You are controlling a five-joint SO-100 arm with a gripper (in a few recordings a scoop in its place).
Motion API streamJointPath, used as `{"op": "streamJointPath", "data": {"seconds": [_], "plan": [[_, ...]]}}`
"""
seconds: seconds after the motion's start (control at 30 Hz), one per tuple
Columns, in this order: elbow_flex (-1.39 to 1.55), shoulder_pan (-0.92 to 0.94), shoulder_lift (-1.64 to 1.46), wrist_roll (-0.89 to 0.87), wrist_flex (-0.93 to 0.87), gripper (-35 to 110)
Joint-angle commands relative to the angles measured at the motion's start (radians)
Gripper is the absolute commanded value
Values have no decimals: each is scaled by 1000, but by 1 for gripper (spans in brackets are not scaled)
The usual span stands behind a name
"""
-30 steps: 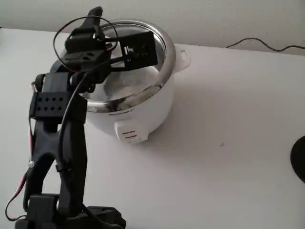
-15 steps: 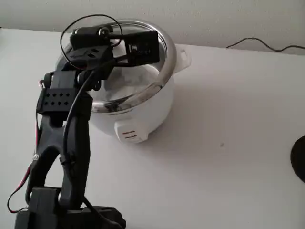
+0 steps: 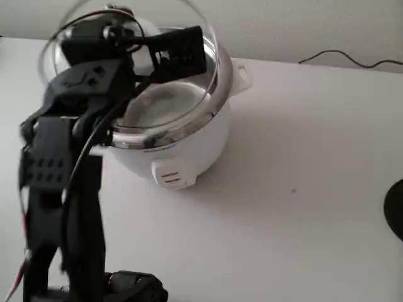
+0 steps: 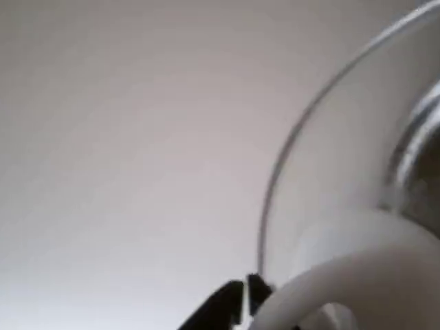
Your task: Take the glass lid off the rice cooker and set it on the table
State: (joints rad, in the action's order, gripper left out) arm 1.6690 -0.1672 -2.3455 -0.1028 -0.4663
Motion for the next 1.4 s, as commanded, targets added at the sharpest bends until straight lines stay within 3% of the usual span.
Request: {"op": "streamJointPath", "data": {"seconds": [0.0, 0.23, 0.53, 0.63, 1.07, 1.37], "plan": [[58, 169, -287, 127, 83, 0], [370, 476, -311, 261, 344, 0], [440, 738, 55, 265, 672, 0], [442, 773, 152, 265, 703, 0], [765, 632, 262, 275, 824, 0], [793, 538, 362, 222, 844, 0]]}}
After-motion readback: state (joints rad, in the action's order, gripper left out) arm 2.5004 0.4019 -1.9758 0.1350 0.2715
